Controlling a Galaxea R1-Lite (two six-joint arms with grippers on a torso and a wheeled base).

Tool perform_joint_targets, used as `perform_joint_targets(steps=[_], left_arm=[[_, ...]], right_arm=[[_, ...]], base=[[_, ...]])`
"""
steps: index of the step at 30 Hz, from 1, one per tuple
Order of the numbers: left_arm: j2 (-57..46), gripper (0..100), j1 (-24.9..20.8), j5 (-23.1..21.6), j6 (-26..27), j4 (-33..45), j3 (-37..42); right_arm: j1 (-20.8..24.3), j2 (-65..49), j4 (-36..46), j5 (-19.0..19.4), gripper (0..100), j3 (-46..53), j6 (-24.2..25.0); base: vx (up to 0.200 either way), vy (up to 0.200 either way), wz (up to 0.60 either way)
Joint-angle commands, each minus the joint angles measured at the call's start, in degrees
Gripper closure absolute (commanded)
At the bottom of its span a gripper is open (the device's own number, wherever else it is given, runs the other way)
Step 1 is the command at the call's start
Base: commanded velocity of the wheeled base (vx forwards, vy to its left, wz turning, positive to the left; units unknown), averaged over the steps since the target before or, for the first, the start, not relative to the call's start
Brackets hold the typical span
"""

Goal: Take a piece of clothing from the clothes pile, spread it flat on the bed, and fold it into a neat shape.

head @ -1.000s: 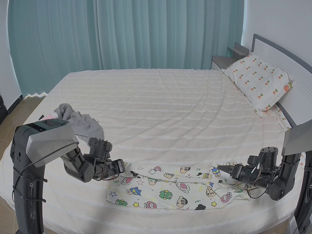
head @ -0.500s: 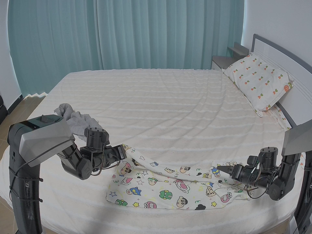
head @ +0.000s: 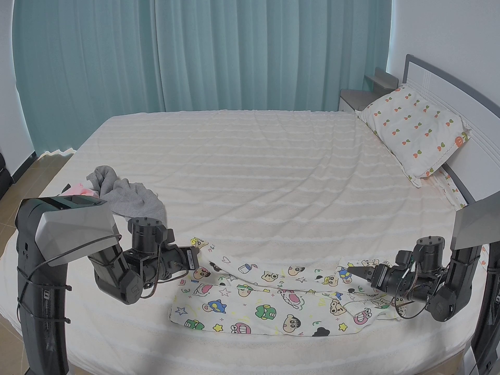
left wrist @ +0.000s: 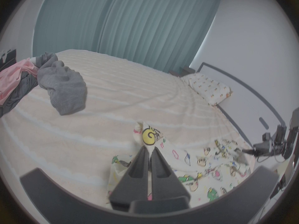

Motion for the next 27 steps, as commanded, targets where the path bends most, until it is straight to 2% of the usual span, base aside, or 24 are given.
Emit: perform_joint_targets(steps=[1,18,21,22,27], left_arm=[[1.68,100,1.46,-0.03,2.43,-0.09,1.2],[5.2,100,1.37,0.06,5.5,0.88,3.13],[4.94,100,1.46,0.14,5.59,5.54,3.48],[4.85,0,1.46,0.23,5.68,6.15,3.57],[3.7,0,1.54,0.67,5.68,6.59,5.15]], right_arm=[[0.09,0.37,-0.04,0.02,0,-0.01,-0.02],[0.18,0.37,0.05,0.02,0,0.08,-0.02],[0.18,0.37,0.05,0.02,0,0.08,-0.02],[0.18,0.46,0.05,0.02,0,-0.01,-0.02],[0.18,0.72,0.05,0.02,0,-0.01,-0.02]], base=[[0.0,0.0,0.0],[0.0,0.0,0.0],[0.0,0.0,0.0],[0.0,0.0,0.0],[0.0,0.0,0.0]])
